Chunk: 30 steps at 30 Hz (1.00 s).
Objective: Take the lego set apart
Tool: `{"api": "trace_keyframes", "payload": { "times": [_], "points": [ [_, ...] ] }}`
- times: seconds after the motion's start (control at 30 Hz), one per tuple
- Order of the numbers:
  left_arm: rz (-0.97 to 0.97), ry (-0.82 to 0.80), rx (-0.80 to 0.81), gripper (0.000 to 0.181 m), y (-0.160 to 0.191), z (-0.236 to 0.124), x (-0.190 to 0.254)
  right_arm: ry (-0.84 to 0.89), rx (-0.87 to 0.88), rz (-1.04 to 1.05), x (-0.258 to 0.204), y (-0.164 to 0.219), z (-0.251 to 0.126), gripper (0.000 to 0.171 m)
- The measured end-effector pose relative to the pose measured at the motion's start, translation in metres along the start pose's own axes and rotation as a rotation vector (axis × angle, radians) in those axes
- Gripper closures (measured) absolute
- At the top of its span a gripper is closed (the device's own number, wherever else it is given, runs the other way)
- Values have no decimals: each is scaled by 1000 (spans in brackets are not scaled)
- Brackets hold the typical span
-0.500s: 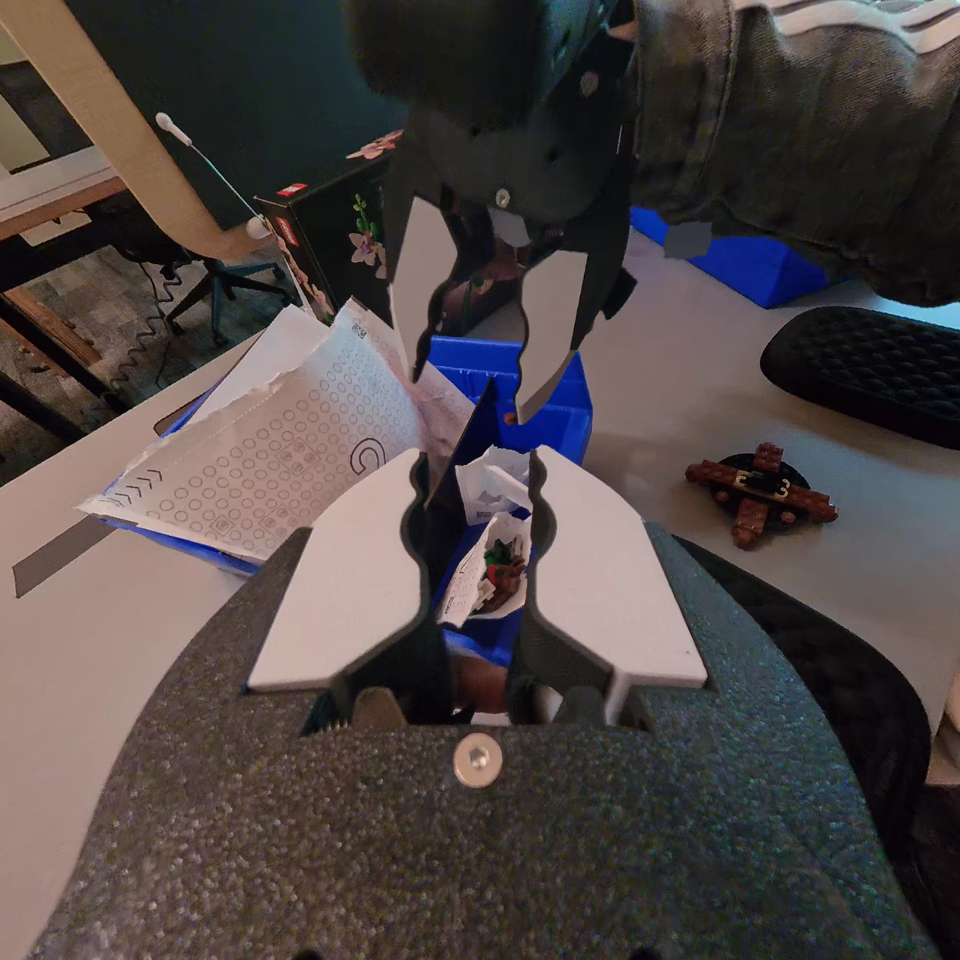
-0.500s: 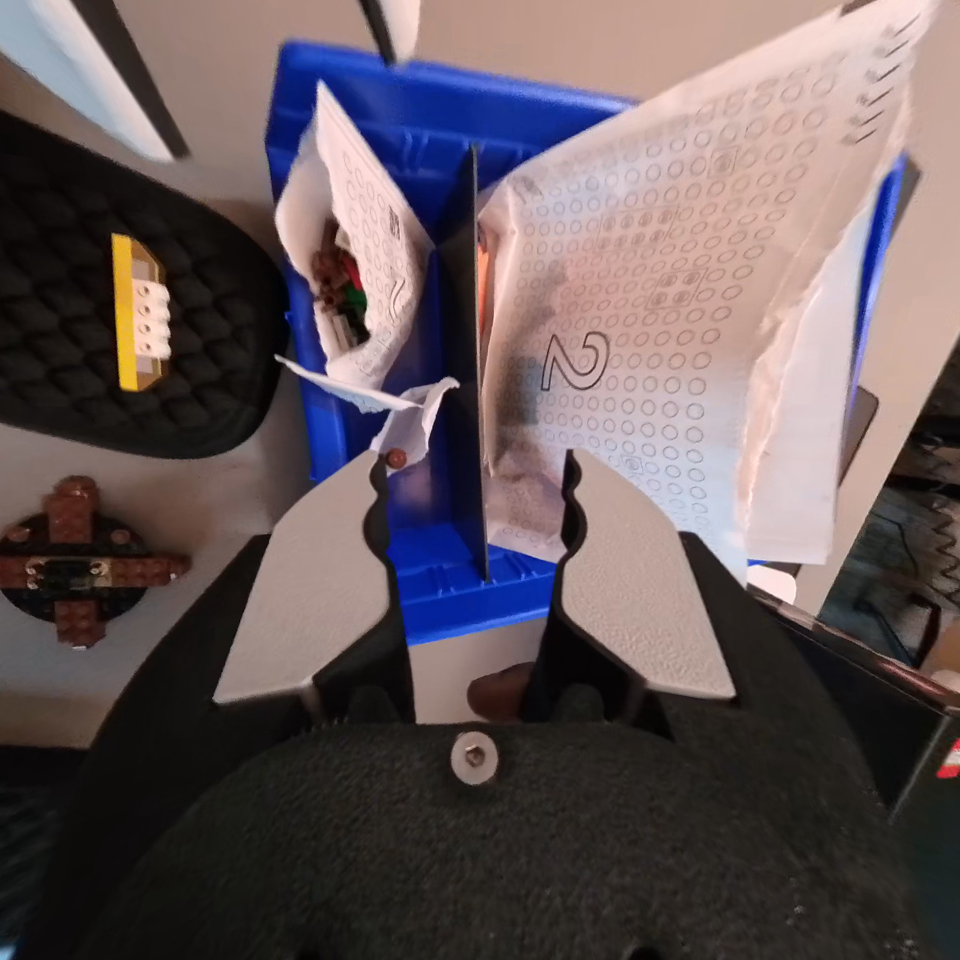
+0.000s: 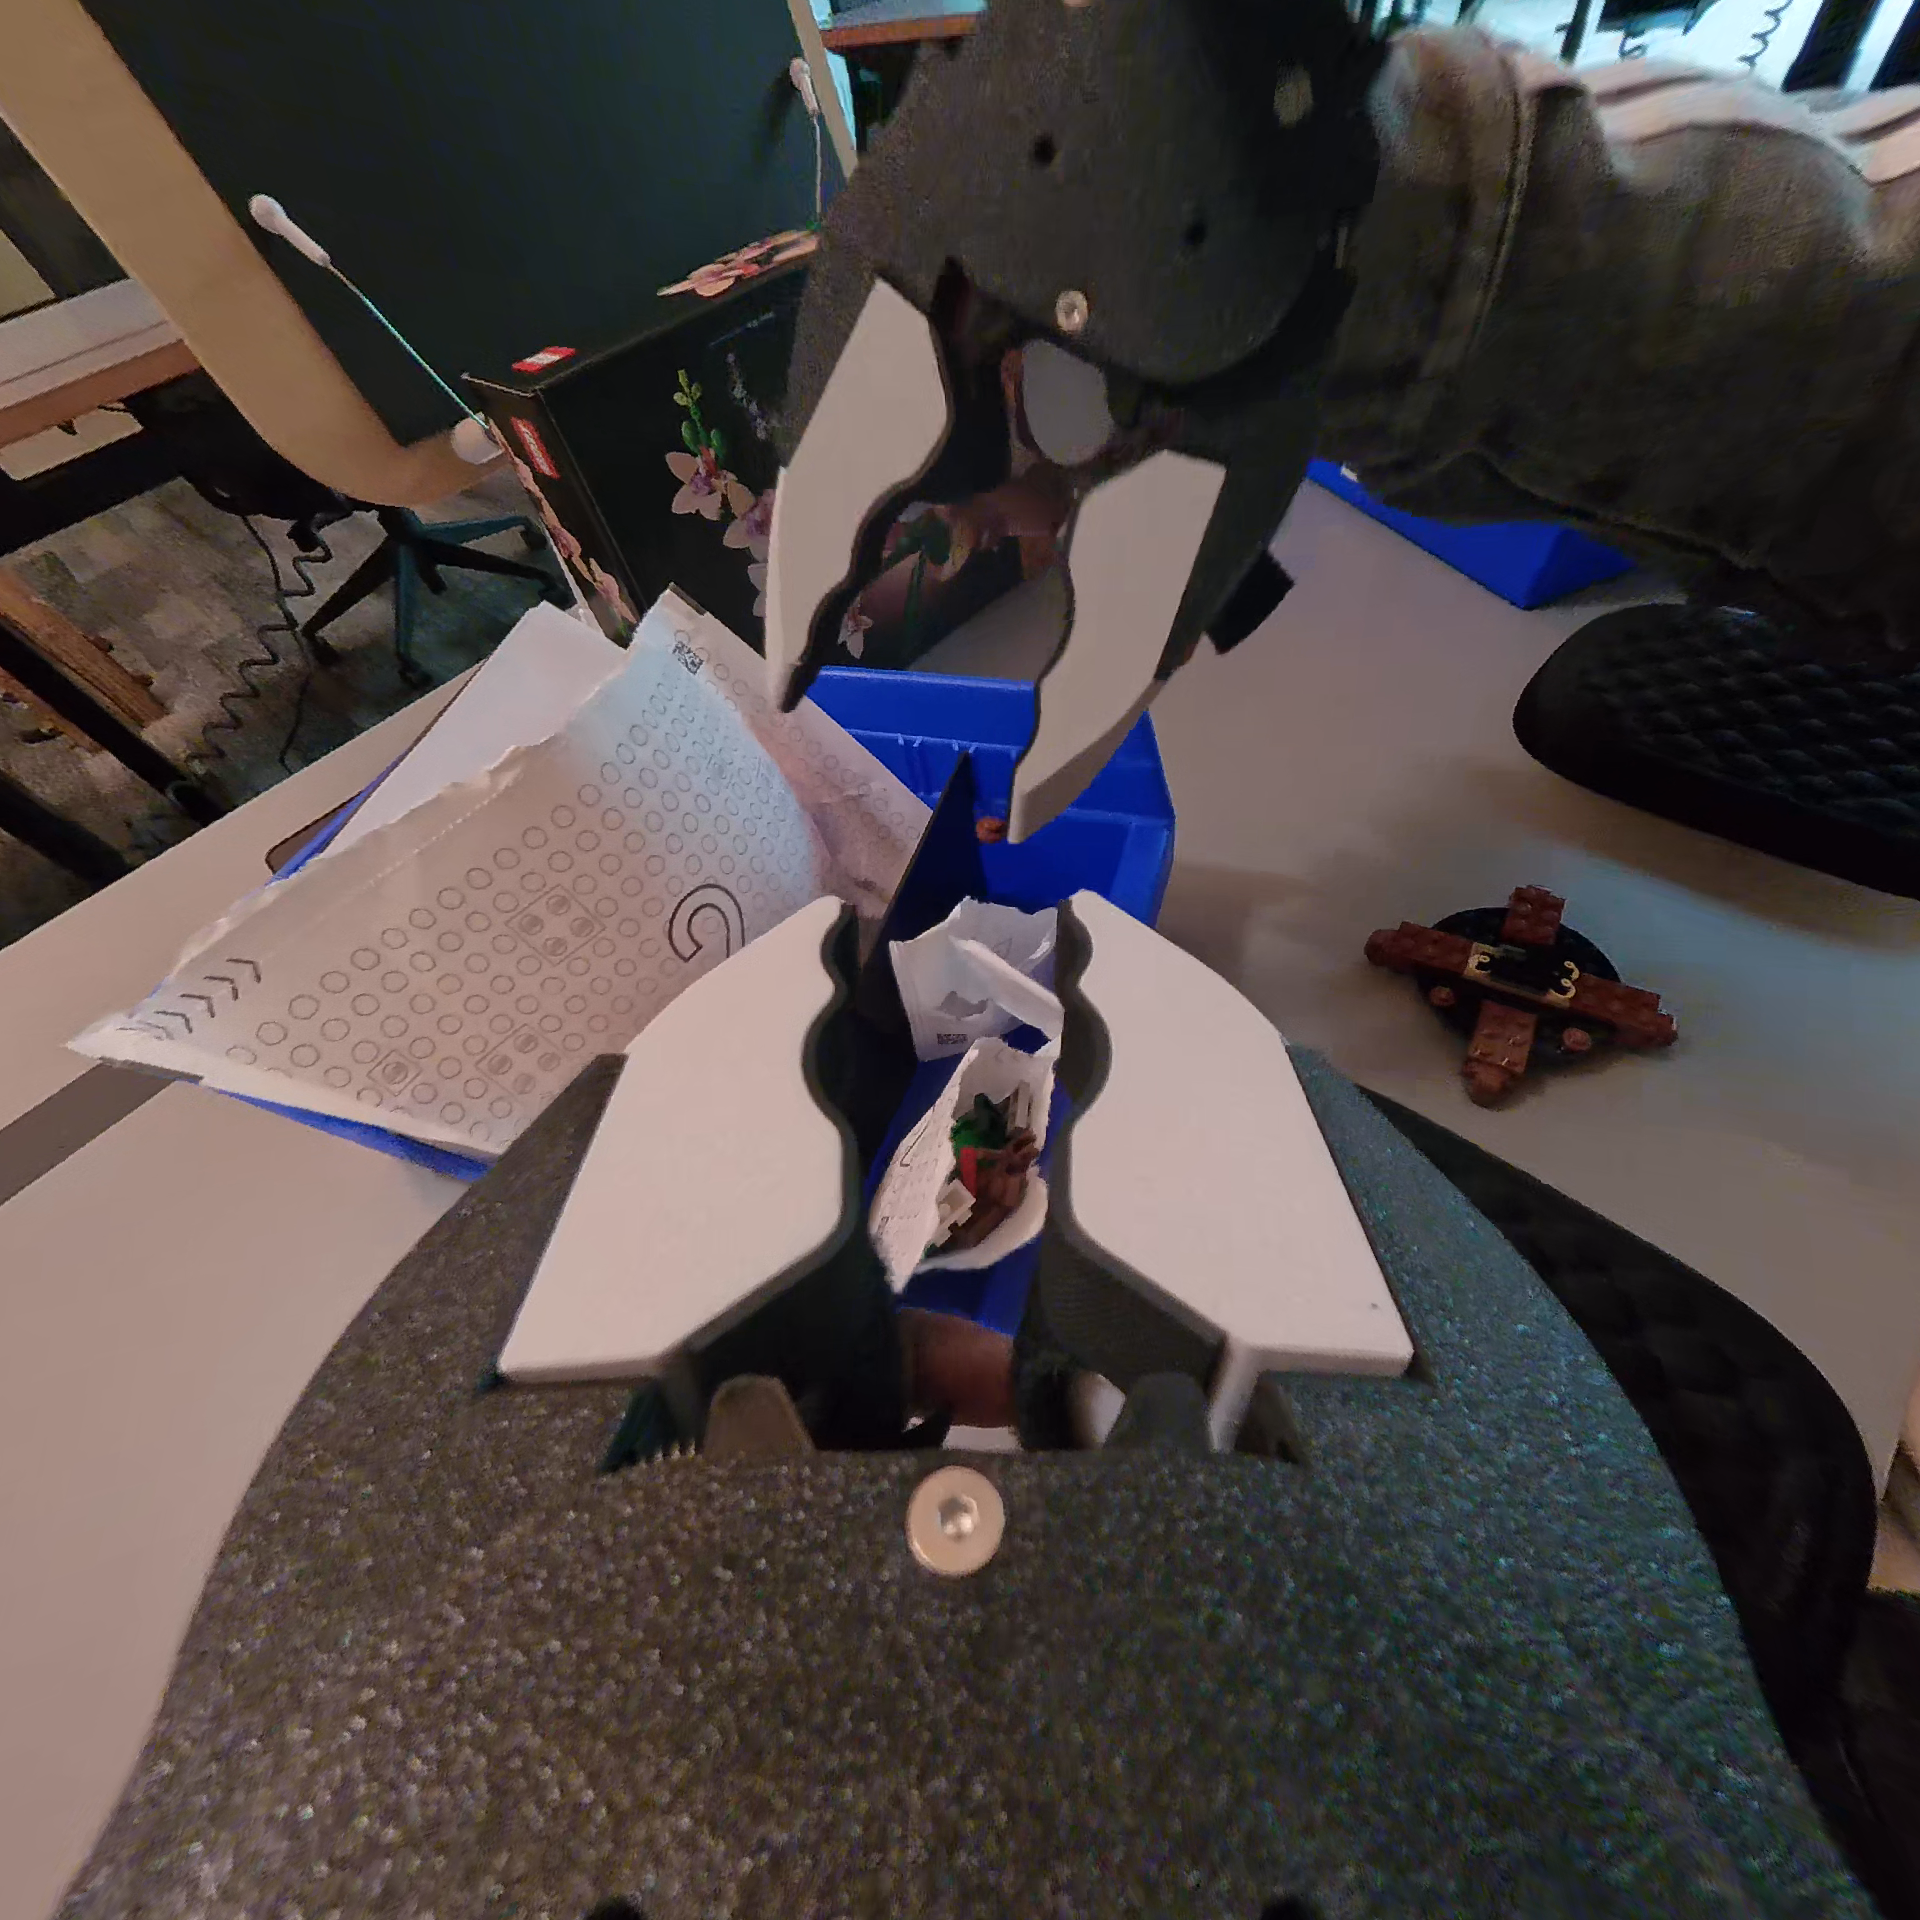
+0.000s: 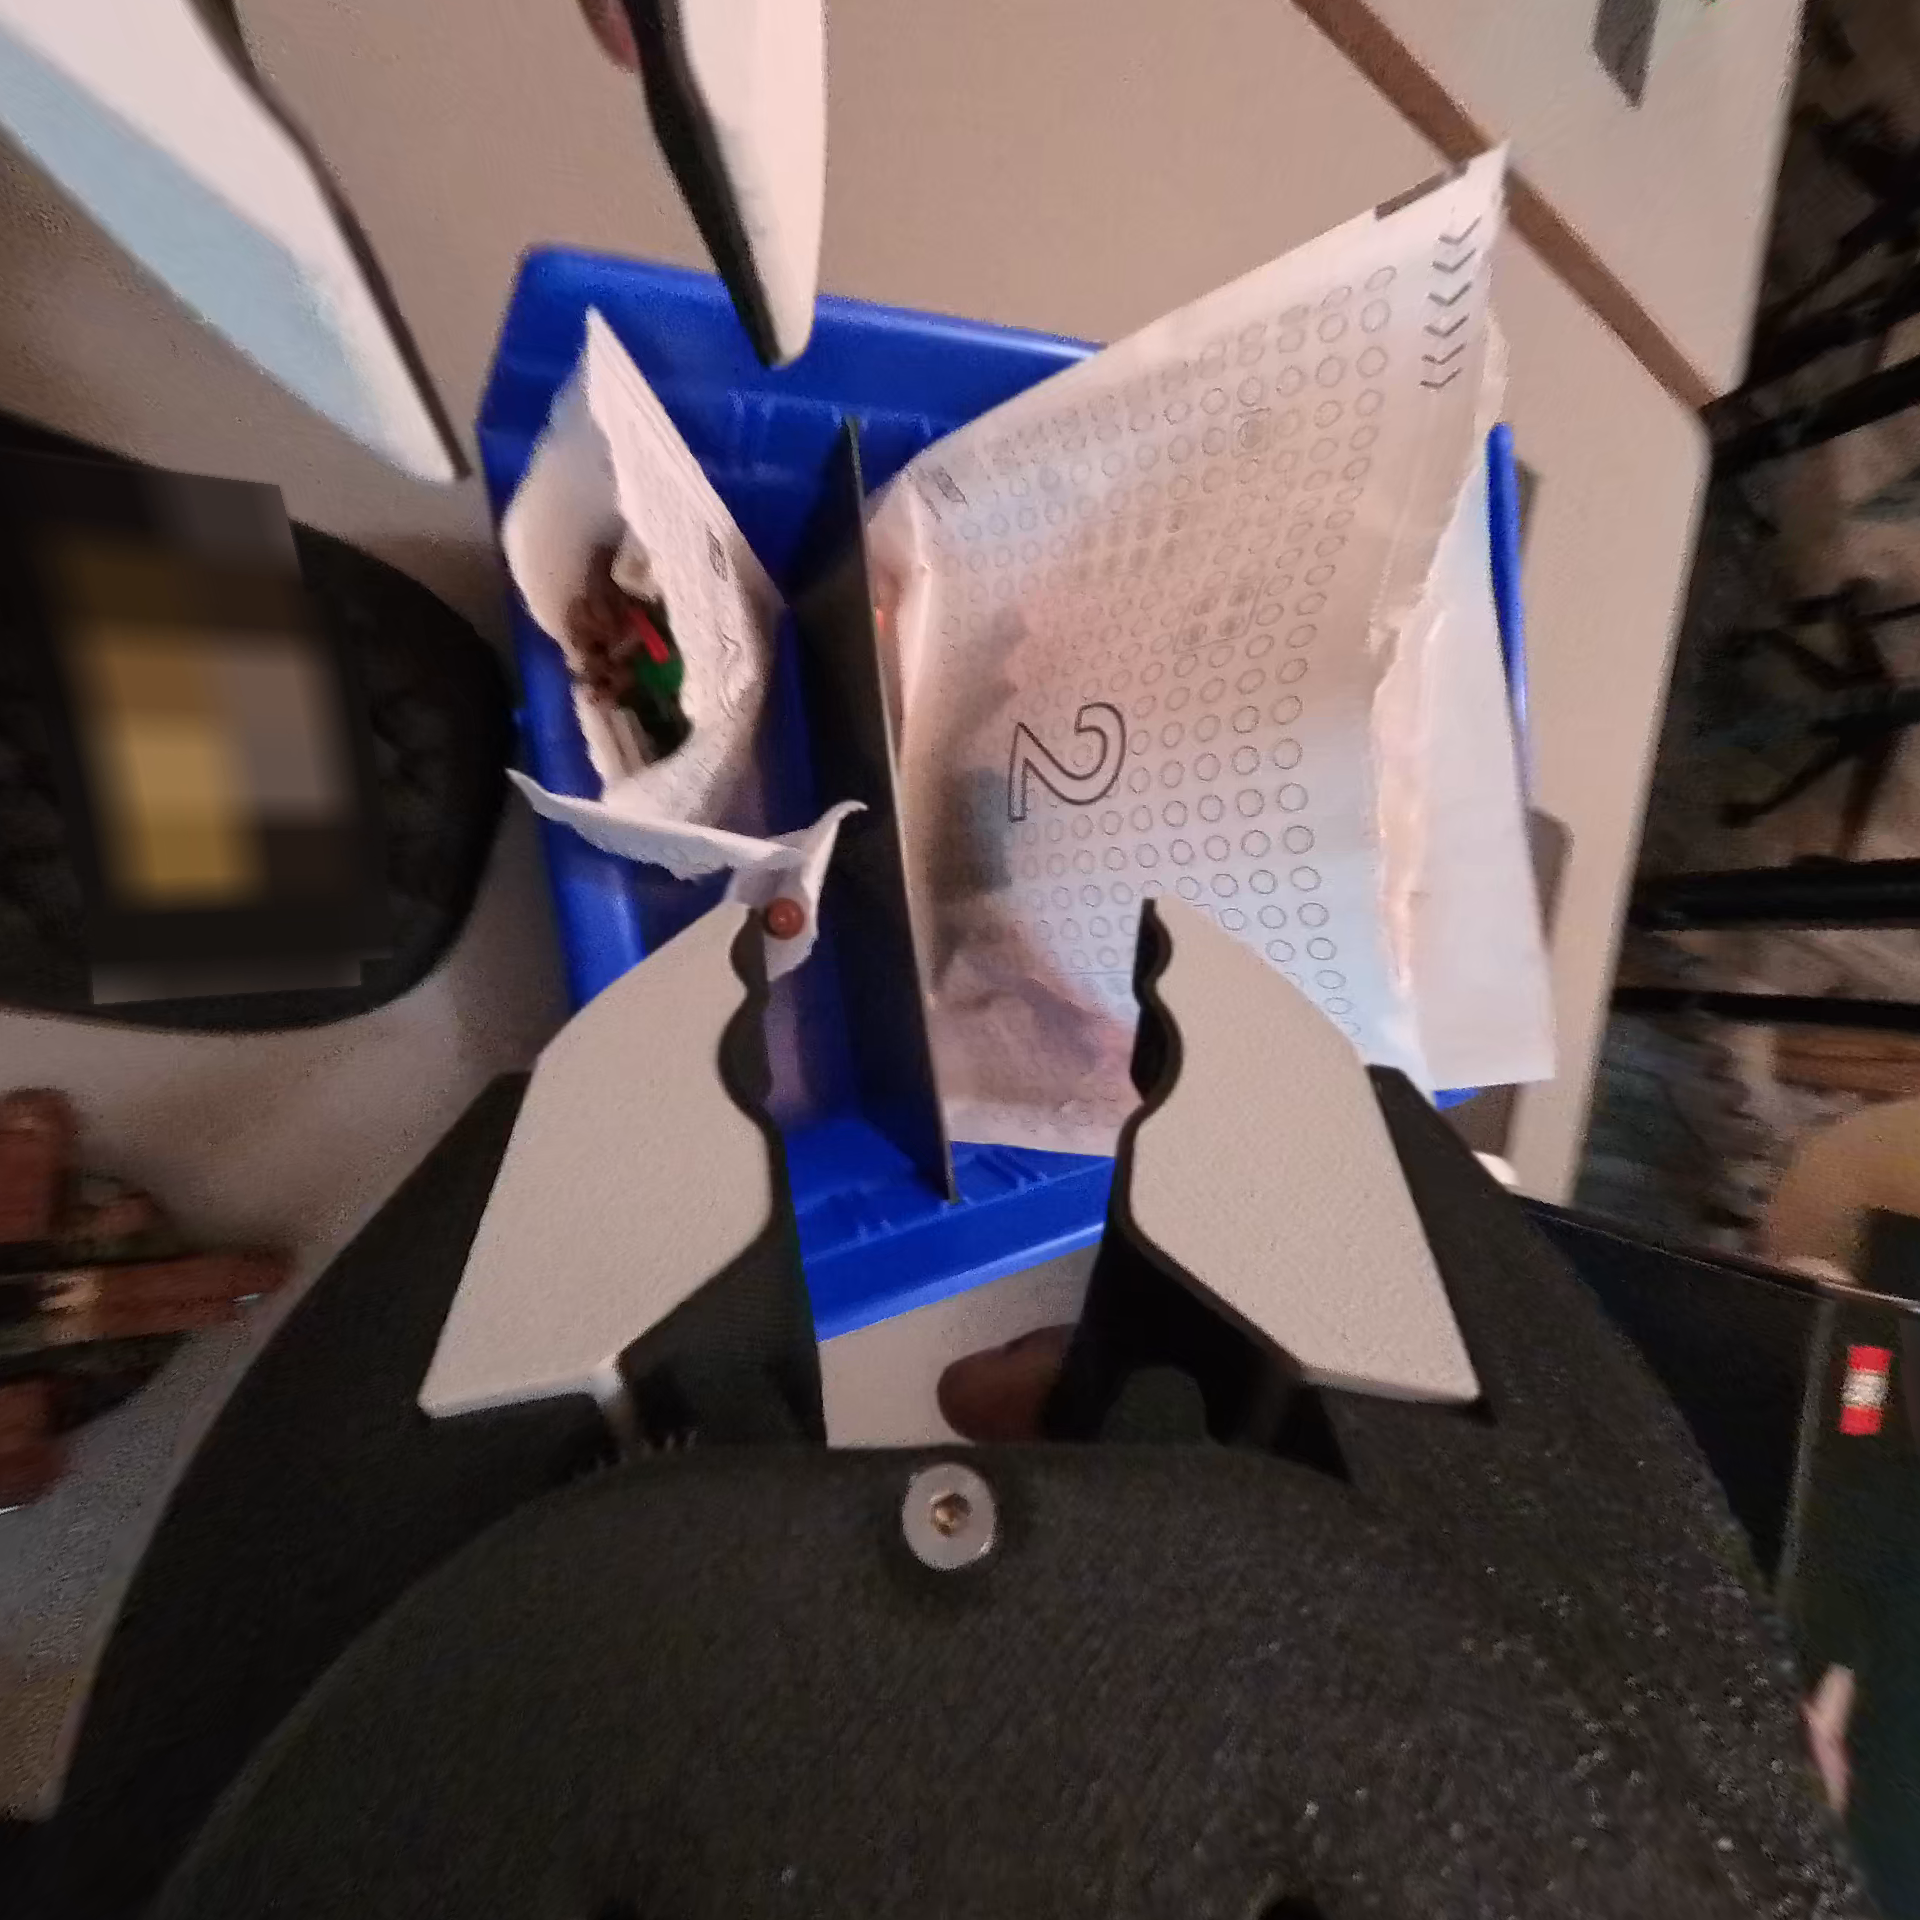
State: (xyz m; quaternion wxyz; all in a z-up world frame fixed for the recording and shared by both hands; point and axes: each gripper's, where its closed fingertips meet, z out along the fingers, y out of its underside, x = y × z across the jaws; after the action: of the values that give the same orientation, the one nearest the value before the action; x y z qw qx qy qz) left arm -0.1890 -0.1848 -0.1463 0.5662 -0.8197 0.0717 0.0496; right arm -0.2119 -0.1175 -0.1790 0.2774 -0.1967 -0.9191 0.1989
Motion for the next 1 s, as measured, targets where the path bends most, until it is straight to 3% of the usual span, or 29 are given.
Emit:
{"api": "trace_keyframes", "payload": {
  "times": [0.03,0.1,0.23,0.37,0.57,0.83,1.0],
  "points": [
    [-5,-12,-8,151,1,3,-2,47,34,-34,1,-2,-1,102],
    [-32,-44,-21,181,1,11,-10,136,132,-59,3,-9,-10,96],
    [-76,72,-76,181,0,38,-2,197,190,-97,-4,-8,-12,94],
    [-43,157,-232,181,16,65,6,217,175,-115,-9,2,-1,95],
    [27,189,-362,181,32,82,12,233,173,-90,-6,11,10,95],
    [91,142,-487,181,52,88,4,225,180,-86,-6,10,12,96],
    [103,83,-401,181,32,85,-6,227,160,-74,-4,16,14,96]
  ]
}}
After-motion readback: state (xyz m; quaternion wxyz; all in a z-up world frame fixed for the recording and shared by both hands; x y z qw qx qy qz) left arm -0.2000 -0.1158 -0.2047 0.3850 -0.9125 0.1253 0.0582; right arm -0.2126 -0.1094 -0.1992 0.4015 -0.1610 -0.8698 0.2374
